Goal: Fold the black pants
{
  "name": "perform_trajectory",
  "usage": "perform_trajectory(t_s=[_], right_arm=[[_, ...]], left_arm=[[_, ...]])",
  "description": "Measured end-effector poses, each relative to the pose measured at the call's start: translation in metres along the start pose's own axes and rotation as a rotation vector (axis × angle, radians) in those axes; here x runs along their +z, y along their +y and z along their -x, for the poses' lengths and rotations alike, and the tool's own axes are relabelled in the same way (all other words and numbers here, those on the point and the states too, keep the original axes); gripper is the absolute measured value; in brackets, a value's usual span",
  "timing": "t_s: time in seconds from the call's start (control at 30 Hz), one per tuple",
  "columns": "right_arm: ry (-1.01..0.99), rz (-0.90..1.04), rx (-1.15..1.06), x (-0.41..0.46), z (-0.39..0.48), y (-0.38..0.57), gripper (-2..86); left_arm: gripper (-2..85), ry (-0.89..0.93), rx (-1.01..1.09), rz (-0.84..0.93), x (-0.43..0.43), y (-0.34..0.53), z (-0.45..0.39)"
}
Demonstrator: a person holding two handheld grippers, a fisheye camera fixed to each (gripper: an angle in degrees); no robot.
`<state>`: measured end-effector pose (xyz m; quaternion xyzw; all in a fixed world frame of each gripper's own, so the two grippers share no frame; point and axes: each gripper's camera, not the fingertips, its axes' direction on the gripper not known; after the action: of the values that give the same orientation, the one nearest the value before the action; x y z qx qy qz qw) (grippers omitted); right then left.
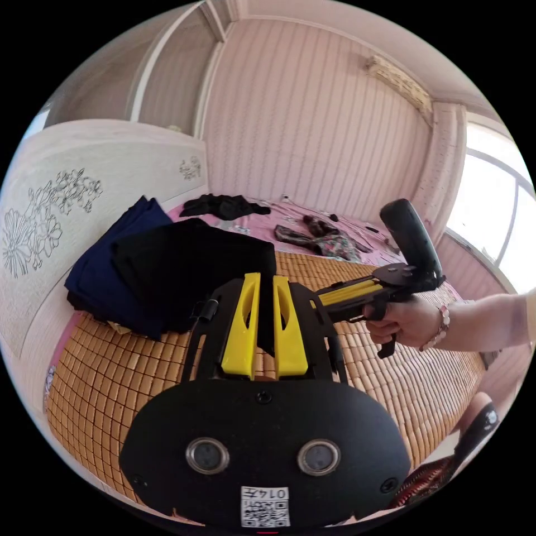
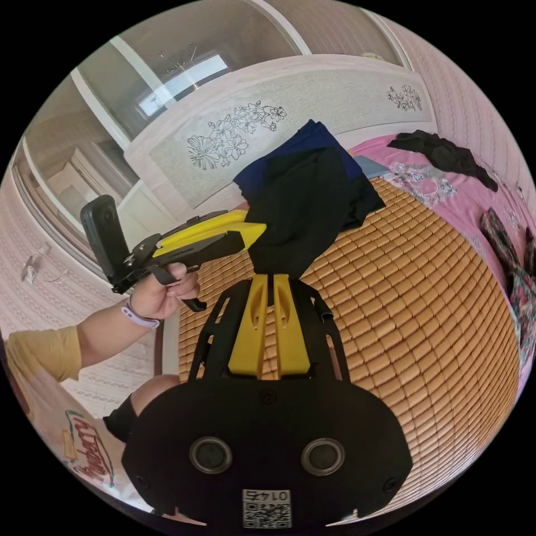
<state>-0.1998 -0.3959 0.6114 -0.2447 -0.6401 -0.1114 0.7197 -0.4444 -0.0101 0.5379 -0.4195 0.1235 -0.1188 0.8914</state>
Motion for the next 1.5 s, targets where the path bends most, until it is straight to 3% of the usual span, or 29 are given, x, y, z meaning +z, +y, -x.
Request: perform_trajectory(t_s=[0.07, 0.2, 0.37, 0.47, 0.6, 0.67, 0.77, 0.87, 1.03, 1.07, 1.13, 1.2, 1.33, 1.5], right_arm=[[-0.036, -0.008, 0.073, -0.036, 0.012, 0.070, 0.9], [0.015, 0.022, 0.318, -0.092, 0.053, 0.244, 0.9], [0.136, -0.025, 0.667, -0.147, 0.092, 0.404, 0.8], [0.259, -0.087, 0.801, -0.189, 0.101, 0.463, 0.7], [0.693, -0.089, 0.895, -0.234, 0.110, 0.500, 0.5], [0.751, -0.121, 0.941, -0.243, 0.115, 0.505, 0.7], [0.656, -0.187, 0.884, -0.238, 0.127, 0.503, 1.1], [0.552, -0.205, 0.829, -0.218, 0.136, 0.494, 1.5], [0.377, -0.135, 0.705, -0.193, 0.138, 0.470, 2.1], [0.369, -0.128, 0.700, -0.192, 0.137, 0.468, 2.2], [0.345, -0.120, 0.690, -0.194, 0.130, 0.460, 2.5], [0.315, -0.137, 0.676, -0.196, 0.124, 0.453, 2.7], [0.133, -0.266, 0.631, -0.195, 0.107, 0.434, 8.9], [-0.159, -0.368, 0.725, -0.172, 0.073, 0.423, 16.0]], left_arm=[[3.4, 0.100, 0.041, 0.028, -0.015, 0.018, -0.054], [3.7, 0.384, -0.104, 0.186, -0.027, 0.092, -0.165], [4.8, 0.520, -0.135, 0.394, -0.036, 0.158, -0.266], [5.5, 0.491, -0.110, 0.463, -0.043, 0.170, -0.279], [7.0, 0.328, -0.156, 0.436, -0.050, 0.165, -0.252], [7.6, 0.239, -0.154, 0.406, -0.048, 0.159, -0.239], [8.7, 0.114, -0.148, 0.434, -0.030, 0.144, -0.223], [8.9, 0.111, -0.195, 0.472, 0.000, 0.130, -0.217], [9.3, -0.034, 0.003, 0.640, 0.059, 0.113, -0.238], [9.4, -0.042, 0.014, 0.751, 0.077, 0.119, -0.240], [7.7, -0.053, 0.009, 0.739, 0.079, 0.117, -0.242], [5.4, -0.033, 0.010, 0.781, 0.077, 0.113, -0.246], [1.9, 0.078, 0.050, 0.687, 0.042, 0.111, -0.262], [2.1, 0.466, 0.115, 0.626, 0.017, 0.134, -0.314]])
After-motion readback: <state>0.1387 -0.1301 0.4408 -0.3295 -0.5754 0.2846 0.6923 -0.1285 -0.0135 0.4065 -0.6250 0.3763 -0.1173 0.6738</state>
